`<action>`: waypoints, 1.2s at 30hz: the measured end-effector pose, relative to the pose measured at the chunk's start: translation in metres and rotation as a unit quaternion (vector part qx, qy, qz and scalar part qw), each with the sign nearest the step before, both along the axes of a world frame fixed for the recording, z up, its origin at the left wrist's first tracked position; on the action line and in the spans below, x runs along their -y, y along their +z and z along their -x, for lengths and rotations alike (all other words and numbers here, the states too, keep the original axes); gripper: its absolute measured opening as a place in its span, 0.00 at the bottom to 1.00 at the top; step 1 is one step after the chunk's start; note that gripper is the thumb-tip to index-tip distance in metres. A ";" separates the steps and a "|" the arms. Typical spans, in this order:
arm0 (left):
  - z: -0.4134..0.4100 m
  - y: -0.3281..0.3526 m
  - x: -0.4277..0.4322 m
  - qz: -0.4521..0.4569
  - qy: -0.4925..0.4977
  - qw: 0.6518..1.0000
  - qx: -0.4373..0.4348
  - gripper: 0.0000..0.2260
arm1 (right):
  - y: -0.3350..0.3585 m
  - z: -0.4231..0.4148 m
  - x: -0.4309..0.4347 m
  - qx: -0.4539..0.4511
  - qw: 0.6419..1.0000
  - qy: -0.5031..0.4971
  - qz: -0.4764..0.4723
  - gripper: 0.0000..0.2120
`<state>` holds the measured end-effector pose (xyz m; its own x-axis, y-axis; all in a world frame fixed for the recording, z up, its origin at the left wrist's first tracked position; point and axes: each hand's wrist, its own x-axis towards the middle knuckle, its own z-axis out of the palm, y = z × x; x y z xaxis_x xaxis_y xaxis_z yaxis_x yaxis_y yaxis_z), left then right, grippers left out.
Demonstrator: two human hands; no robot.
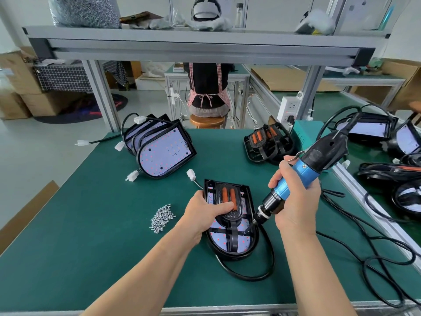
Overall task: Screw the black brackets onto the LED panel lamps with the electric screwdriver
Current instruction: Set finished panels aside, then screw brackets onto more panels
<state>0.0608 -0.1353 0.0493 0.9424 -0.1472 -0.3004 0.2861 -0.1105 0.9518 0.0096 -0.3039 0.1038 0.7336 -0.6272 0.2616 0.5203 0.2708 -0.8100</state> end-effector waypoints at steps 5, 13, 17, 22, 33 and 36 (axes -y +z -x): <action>-0.001 -0.002 0.000 -0.006 0.003 1.000 -0.002 0.23 | 0.018 0.003 0.002 0.025 0.999 -0.011 0.036 0.07; 0.003 0.001 0.001 -0.005 0.010 1.000 0.003 0.20 | -0.015 -0.010 0.024 -0.046 0.956 -0.008 -0.290 0.07; 0.004 0.003 0.001 -0.013 0.006 1.000 0.003 0.20 | -0.050 -0.016 0.036 -0.047 0.924 0.063 -0.374 0.12; 0.006 0.006 -0.003 -0.067 -0.024 0.997 0.022 0.19 | -0.065 -0.022 0.041 -0.074 0.932 0.137 -0.327 0.19; -0.015 0.029 -0.083 -0.387 0.010 0.912 0.138 0.06 | -0.063 -0.026 0.039 -0.039 0.905 0.081 -0.416 0.16; -0.017 0.026 -0.091 -0.457 -0.073 0.877 0.127 0.06 | -0.062 -0.027 0.037 -0.034 0.901 0.083 -0.424 0.14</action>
<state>0.0782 -0.0439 0.0754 0.9871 -0.0801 -0.1384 -0.0043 -0.8783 0.4781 0.0362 -0.3407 0.0420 0.8317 -0.4606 -0.3100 0.3727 0.8771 -0.3031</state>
